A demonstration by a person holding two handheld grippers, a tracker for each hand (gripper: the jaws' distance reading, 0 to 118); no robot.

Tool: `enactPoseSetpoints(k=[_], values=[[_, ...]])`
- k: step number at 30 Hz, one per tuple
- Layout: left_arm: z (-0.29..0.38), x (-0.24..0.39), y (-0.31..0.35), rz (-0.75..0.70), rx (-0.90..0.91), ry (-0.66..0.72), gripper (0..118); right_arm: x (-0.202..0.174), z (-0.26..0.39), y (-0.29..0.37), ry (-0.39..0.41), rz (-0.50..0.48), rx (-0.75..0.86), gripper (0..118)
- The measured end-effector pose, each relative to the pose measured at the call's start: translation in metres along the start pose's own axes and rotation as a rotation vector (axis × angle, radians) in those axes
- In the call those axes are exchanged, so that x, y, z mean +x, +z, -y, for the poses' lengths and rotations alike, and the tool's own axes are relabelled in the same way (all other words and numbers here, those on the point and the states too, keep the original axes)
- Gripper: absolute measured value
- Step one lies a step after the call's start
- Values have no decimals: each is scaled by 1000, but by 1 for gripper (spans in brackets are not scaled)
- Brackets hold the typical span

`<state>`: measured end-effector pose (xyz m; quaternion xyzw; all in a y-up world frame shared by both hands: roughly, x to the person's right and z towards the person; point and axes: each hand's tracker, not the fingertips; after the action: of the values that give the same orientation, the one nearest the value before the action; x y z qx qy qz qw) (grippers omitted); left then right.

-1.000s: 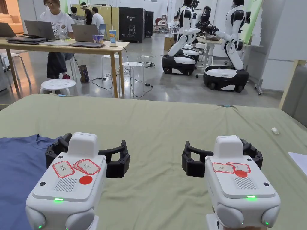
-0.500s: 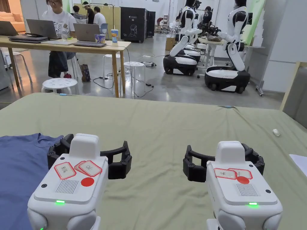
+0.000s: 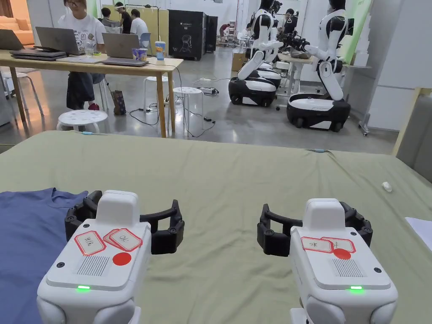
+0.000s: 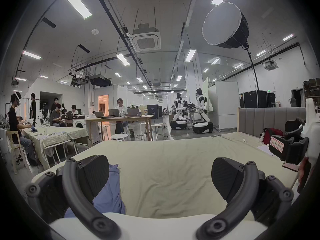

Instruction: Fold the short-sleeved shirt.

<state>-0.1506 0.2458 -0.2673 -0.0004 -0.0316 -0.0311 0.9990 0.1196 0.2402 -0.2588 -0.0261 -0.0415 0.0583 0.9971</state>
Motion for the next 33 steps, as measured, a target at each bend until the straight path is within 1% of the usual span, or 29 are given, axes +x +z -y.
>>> enactPoseSetpoints(k=[10, 11, 14, 15, 21, 22, 25, 26, 27, 28, 30, 31, 33], values=[[3, -1, 1, -2, -2, -4, 118, 0, 1, 0, -6, 7, 9, 118], [3, -1, 1, -4, -3, -5, 118, -7, 1, -3, -83, -145, 20, 118], [4, -1, 1, -5, -3, -5, 118, 6, 1, -4, -76, -136, 18, 118], [4, -1, 1, -5, -3, -5, 118, 2, 8, -9, -18, -59, -8, 118], [1, 0, 4, -10, -1, -10, 118, 1, 7, -14, -6, -59, -19, 118], [3, -1, 3, -3, -6, -11, 118, 2, 8, -14, -41, -94, 4, 118], [7, -1, 0, 6, -11, -18, 118, 14, 11, -9, -49, -99, 6, 118], [8, -1, -1, 6, -12, -20, 118, 18, 12, -10, -45, -91, 5, 118], [8, -1, -2, 7, -11, -21, 118, 7, 8, -6, -13, -67, 6, 118], [8, -1, -2, 14, -8, -23, 118, 5, 7, -4, 1, -55, 5, 118], [8, 0, -1, 18, -5, -21, 118, 10, 7, -3, 9, -51, 9, 118], [7, 0, -1, 19, -2, -21, 118, 3, 4, -1, 20, -40, 8, 118], [7, 0, -2, 16, 2, -21, 118, 5, 3, 0, 10, -38, 6, 118]])
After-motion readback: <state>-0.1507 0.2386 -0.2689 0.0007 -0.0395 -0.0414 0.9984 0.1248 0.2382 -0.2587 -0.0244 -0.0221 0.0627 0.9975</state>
